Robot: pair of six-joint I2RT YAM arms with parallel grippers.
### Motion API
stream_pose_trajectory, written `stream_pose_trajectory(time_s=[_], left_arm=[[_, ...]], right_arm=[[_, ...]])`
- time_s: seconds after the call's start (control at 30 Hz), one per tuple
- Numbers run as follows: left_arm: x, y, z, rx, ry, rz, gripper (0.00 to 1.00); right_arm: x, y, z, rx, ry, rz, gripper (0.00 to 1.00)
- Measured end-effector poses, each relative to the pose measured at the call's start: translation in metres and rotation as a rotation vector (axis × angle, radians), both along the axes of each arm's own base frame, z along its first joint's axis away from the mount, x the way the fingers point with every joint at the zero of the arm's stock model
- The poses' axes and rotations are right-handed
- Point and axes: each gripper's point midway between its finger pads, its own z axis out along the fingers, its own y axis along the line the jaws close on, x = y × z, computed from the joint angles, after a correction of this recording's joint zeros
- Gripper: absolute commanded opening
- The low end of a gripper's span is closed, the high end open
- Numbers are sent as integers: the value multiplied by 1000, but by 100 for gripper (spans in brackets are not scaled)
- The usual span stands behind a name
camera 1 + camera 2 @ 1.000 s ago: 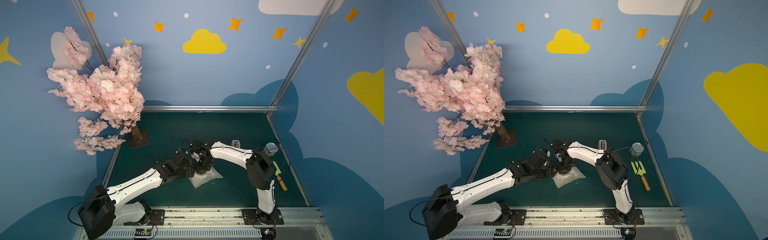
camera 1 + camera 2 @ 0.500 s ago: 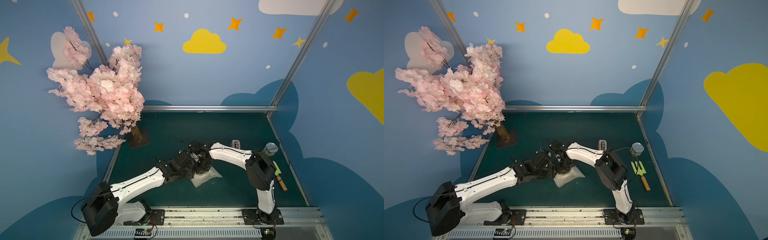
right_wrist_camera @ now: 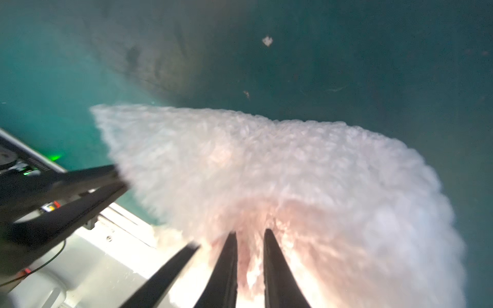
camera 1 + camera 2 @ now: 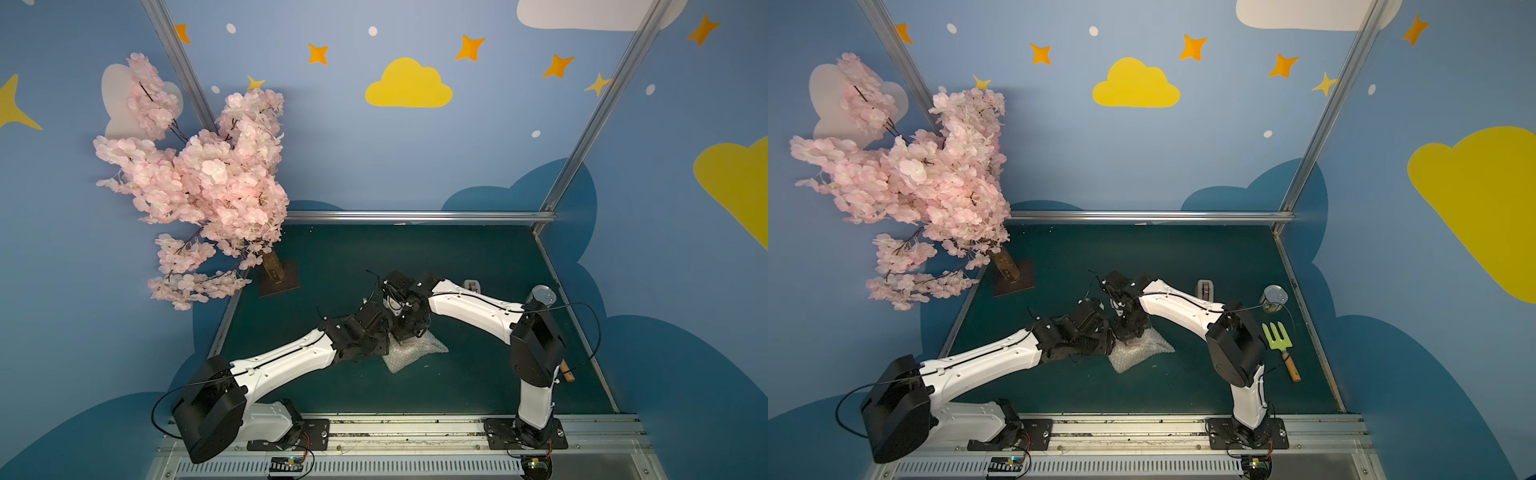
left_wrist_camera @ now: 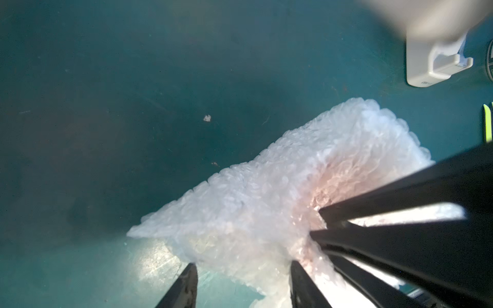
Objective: Wrap mugs in bubble wrap
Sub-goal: Wrap the mug in bubble wrap.
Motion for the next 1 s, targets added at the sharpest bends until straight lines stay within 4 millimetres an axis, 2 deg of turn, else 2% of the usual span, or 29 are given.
stream_pose_trajectory(time_s=[0.13,0.27,0.4,0.47,0.57,0.67,0.77,1.0], left_arm=[[0,0,1,1,-1,1,56],[1,0,3,1,-4,2,55],[1,0,3,1,-4,2,55],[1,0,3,1,-4,2,56],[1,0,3,1,-4,1,56],[2,-1,3,2,-4,0,56],[2,-2,4,2,-7,-2,56],[4,-4,4,2,-6,-3,55]], right_arm=[[-1,0,17,44,-3,-2,32],[0,-5,39,87,-17,-9,35],[13,-24,62,106,-60,-37,41],[25,-37,65,99,-79,-51,43],[43,-54,61,82,-89,-65,45],[52,-68,50,74,-75,-69,48],[46,-71,36,79,-36,-43,52],[23,-62,9,104,51,6,50]])
